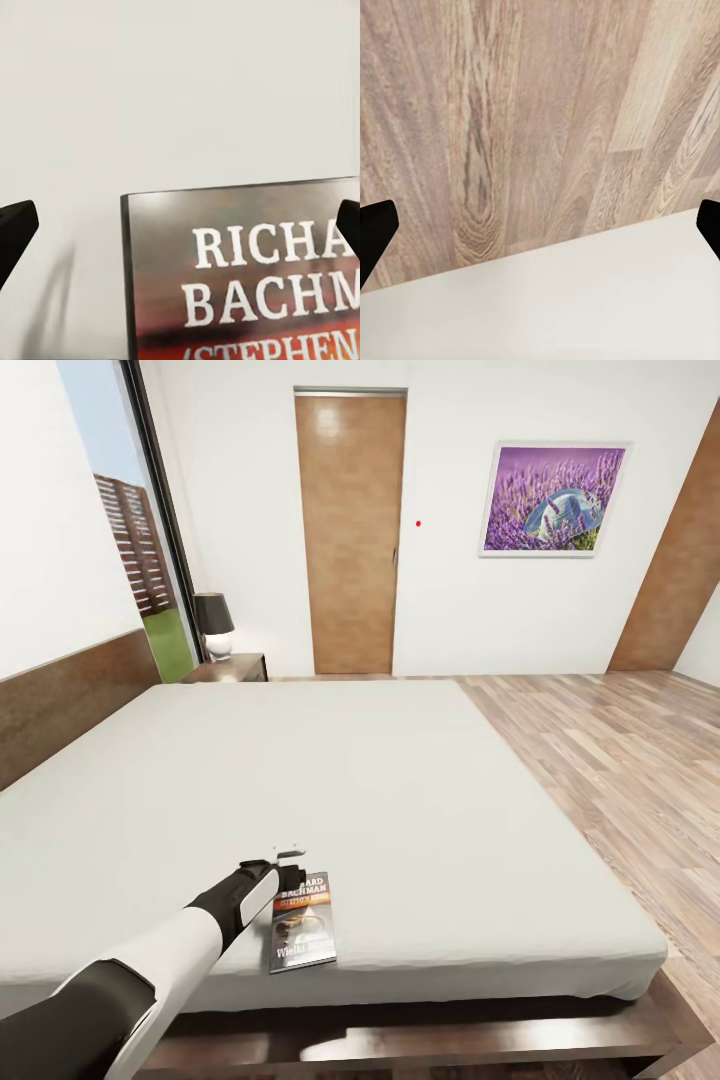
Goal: In the bedroom, move the book from the bed onto either nightstand, and place the two sandals side by side next to the bed.
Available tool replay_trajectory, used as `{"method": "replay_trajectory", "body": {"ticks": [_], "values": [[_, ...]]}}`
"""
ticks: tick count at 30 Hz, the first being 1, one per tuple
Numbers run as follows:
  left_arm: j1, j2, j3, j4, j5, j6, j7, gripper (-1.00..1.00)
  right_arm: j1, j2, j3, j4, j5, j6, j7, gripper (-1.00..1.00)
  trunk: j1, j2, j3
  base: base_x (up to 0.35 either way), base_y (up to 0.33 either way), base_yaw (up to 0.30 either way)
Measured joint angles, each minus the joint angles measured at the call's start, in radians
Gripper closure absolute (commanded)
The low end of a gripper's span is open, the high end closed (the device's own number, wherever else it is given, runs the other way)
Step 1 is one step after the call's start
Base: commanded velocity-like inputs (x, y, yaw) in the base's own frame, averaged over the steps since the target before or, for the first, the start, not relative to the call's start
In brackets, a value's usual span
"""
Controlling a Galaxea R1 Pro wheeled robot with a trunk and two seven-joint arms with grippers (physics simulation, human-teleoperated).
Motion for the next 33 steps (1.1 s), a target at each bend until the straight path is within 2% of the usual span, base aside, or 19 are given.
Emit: {"method": "replay_trajectory", "body": {"ticks": [33], "values": [[0.0, 0.0, 0.004, -0.001, 0.0, 0.0, 0.005, -1.0, 0.0, 0.0, 0.0, -0.001, 0.0, 0.0, 0.0, -1.0, 0.0, 0.0, 0.0, 0.0, 0.0, 0.0]]}}
